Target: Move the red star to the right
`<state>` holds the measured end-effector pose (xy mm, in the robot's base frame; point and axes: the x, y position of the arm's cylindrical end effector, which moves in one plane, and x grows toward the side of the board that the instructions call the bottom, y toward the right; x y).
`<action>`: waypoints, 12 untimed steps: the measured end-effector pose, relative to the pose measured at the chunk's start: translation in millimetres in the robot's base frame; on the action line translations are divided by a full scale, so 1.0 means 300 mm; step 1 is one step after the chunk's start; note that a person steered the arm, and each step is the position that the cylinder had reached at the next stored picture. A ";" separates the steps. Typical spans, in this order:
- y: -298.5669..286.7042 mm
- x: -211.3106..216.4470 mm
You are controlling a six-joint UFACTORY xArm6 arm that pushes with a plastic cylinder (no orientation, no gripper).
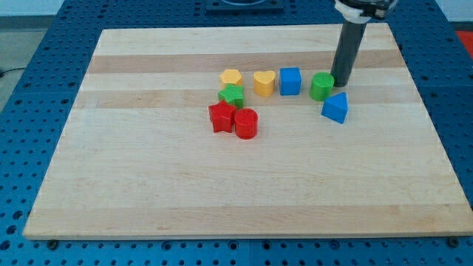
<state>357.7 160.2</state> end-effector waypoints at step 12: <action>-0.272 0.505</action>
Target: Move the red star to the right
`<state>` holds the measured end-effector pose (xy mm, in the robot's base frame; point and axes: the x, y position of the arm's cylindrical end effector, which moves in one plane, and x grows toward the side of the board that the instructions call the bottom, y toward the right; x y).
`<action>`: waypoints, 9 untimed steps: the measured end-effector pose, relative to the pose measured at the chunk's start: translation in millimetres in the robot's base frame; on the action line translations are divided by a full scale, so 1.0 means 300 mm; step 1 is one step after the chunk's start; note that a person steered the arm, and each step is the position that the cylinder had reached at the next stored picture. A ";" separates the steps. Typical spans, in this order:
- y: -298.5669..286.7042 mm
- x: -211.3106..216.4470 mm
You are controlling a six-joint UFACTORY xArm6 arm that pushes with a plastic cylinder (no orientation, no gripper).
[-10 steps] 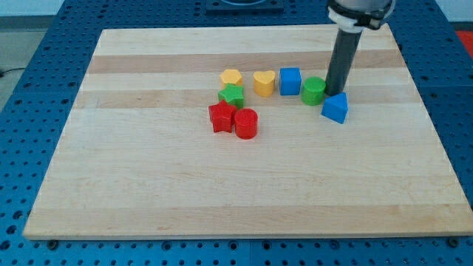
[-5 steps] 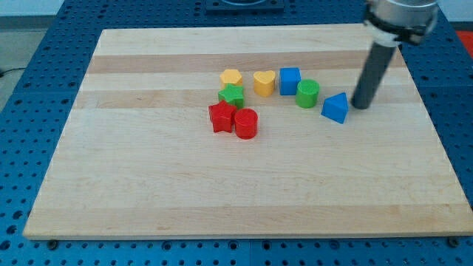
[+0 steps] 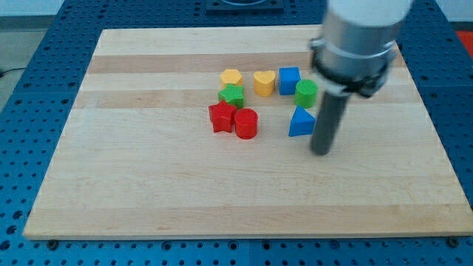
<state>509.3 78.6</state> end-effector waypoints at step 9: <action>-0.397 -0.152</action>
